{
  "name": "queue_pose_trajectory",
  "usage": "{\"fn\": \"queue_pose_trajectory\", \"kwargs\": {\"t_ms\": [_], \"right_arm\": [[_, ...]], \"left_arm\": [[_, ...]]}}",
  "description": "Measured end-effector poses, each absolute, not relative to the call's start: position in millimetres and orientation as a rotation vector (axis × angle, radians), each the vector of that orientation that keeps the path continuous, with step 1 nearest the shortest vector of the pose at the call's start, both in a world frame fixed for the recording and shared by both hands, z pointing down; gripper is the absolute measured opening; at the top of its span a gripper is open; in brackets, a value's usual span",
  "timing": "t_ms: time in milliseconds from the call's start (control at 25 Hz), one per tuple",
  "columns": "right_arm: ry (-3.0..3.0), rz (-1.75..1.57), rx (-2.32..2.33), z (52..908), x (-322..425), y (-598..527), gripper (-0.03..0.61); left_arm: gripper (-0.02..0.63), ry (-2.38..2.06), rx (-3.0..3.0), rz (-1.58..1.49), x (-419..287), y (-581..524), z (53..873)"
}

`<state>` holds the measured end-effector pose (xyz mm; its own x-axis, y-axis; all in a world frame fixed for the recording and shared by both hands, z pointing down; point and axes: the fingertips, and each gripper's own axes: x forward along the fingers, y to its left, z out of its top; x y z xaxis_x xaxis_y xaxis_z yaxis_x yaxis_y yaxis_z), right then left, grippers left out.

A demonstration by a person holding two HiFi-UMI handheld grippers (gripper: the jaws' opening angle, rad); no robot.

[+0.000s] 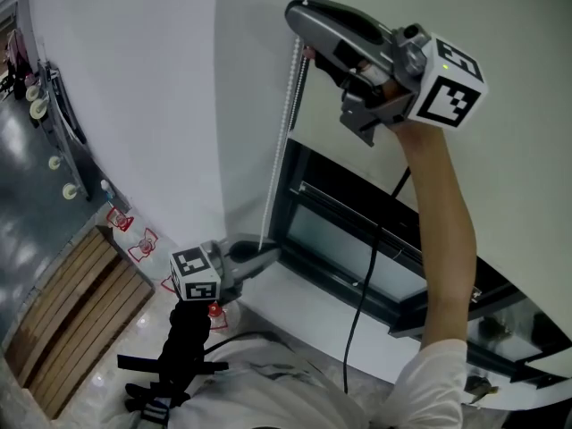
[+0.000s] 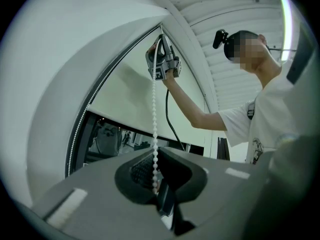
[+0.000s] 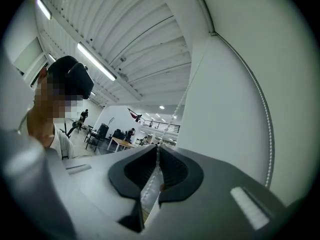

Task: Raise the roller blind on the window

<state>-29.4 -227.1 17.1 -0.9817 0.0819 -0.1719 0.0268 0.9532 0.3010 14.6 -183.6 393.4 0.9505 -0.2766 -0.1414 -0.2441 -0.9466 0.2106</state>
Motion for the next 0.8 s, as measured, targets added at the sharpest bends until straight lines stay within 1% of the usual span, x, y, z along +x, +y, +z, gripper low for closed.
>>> {"fn": "queue_pose_trajectory", "kwargs": {"t_ms": [520, 800], "right_arm": [[3.053, 0.178, 0.138, 35, -28, -223, 0.012], [3.106, 0.094, 0.092, 88, -30, -229, 0.011]], "left_arm": [[-0.002, -0.372, 2.901, -0.252, 18, -180, 401], [-0.002, -0.364, 2.898, -0.248, 20, -181, 397]]}}
